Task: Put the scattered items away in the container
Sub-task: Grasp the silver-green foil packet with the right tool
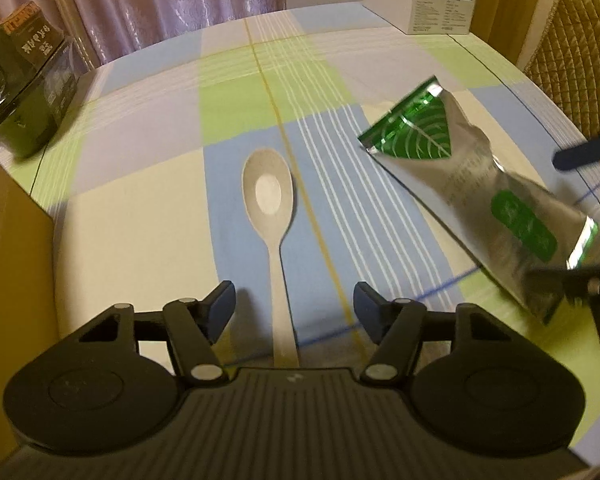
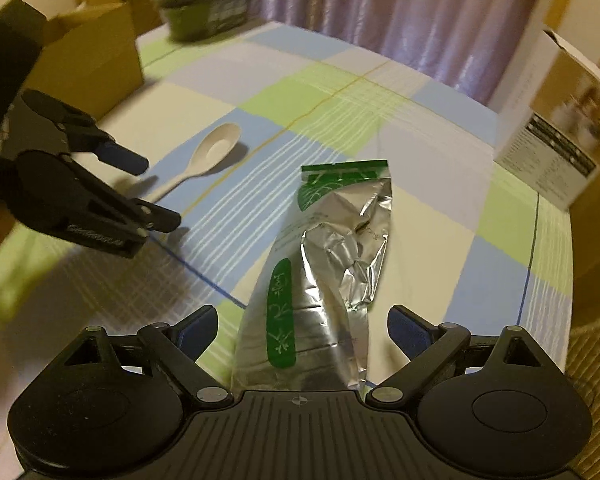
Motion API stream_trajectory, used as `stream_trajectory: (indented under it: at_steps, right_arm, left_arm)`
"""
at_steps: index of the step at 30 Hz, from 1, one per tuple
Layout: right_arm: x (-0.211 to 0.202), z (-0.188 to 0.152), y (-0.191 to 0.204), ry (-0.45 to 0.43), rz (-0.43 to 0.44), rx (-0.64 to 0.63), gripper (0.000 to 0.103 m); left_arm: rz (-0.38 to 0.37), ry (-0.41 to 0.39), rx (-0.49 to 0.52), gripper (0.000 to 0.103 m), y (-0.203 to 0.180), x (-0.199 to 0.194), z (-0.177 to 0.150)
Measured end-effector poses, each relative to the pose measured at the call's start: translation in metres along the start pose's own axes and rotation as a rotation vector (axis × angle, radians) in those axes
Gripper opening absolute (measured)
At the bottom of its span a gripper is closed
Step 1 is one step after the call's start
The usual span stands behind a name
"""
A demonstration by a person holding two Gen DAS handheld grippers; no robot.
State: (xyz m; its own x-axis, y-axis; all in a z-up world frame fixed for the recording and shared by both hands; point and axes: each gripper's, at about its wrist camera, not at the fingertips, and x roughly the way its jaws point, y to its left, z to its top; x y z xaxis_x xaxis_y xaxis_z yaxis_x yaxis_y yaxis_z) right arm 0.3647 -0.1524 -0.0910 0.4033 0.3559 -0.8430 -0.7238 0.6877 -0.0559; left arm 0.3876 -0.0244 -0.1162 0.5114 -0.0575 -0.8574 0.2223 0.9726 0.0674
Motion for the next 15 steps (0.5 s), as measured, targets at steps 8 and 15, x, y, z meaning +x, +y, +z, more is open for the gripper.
stream_trajectory:
  at_steps: [8,15]
  right_arm:
    - [0.005,0.008,-0.006,-0.070,-0.054,0.103,0.097]
    - [0.025,0.018,-0.009,-0.067,-0.111,0.151,0.097]
  left_arm:
    - [-0.007,-0.012,-0.012,0.059,0.009,0.016,0.027]
    - [-0.015,-0.013,-0.023,0.059,0.014,0.027,0.036]
